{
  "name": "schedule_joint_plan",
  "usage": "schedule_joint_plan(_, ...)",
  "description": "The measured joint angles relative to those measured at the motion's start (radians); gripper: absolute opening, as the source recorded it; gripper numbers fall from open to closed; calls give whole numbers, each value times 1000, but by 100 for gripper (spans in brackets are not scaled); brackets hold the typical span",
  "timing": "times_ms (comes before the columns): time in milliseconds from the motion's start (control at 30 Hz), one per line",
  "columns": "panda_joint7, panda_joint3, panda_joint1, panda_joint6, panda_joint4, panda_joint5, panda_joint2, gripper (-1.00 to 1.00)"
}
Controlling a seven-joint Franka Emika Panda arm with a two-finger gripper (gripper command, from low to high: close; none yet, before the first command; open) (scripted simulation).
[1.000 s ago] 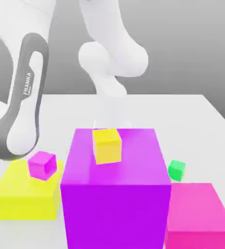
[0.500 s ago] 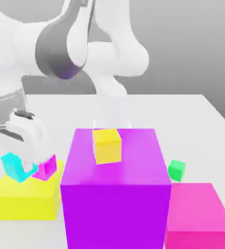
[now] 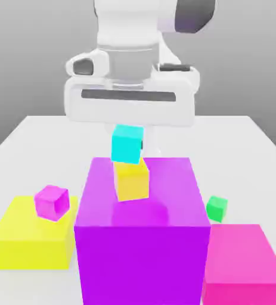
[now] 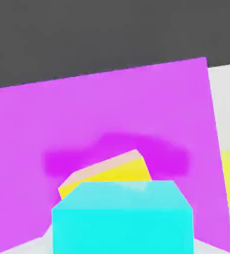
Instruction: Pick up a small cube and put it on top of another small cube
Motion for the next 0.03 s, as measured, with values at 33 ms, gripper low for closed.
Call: schedule_joint_plan(33, 0, 0, 0, 0, 0, 0, 0, 100)
